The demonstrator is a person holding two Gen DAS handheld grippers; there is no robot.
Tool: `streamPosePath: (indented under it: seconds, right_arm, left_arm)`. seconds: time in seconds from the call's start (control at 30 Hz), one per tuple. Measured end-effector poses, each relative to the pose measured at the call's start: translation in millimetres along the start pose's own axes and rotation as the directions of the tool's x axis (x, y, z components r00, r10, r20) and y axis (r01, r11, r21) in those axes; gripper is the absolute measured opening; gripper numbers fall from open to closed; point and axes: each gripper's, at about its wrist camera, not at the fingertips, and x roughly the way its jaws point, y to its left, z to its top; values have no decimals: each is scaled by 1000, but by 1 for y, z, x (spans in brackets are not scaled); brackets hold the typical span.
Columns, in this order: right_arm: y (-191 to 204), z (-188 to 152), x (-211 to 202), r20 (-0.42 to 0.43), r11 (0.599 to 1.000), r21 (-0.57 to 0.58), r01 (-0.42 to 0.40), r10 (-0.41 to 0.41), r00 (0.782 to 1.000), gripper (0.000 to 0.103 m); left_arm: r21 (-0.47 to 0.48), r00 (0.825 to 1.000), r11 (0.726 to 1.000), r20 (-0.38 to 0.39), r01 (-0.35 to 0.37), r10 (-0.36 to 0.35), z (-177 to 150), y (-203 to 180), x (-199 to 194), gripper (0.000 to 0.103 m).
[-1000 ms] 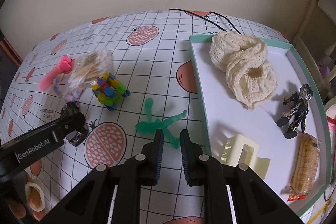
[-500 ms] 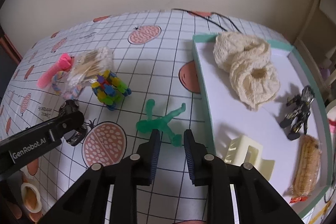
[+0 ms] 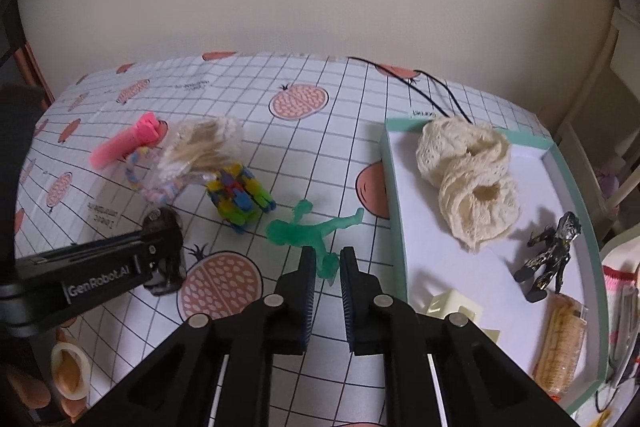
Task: Organize objects
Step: 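Grasp the black toy car with the left tool while the right tool grasps the green figure, then carry the car and green figure over the tray and open both tools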
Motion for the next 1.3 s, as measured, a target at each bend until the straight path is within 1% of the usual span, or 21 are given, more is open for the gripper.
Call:
streamPosePath:
  seconds: [0.1,0.27,0.43,0.53,0.67,0.87,1.03,1.3]
  right_arm:
    - [-5,2,-4,8,1000,20,-13,13,1000,13]
    - [-13,6,-11,26,998,47,-30,29,999,13]
    - [-23,12,-28,74,995,78,-55,49,996,13]
    - [-32,17,-40,106,994,96,-61,51,993,13]
    - [-51,19,-55,135,989,132,-64,46,990,13]
    - [-89,16,-65,149,977,205,-64,34,988,13]
    - [-119,8,-73,154,967,251,-50,11,988,13]
    - [-161,-6,-77,136,954,299,-10,-32,990,13]
  left_arm:
    - [3,1000,1000,3,-5,5,0,1,0,39]
    - [-12,1000,1000,21,15,-15,2,2,-8,39]
    - [-30,996,997,62,69,-67,7,-3,-26,39]
    - [-21,992,995,88,93,-91,10,-8,-38,39]
    - [18,984,992,121,127,-128,10,-28,-54,39]
    - [77,975,983,133,167,-176,4,-62,-65,39]
    - [122,971,973,115,198,-212,-3,-92,-63,39]
    - [193,963,950,65,245,-261,-25,-138,-58,39]
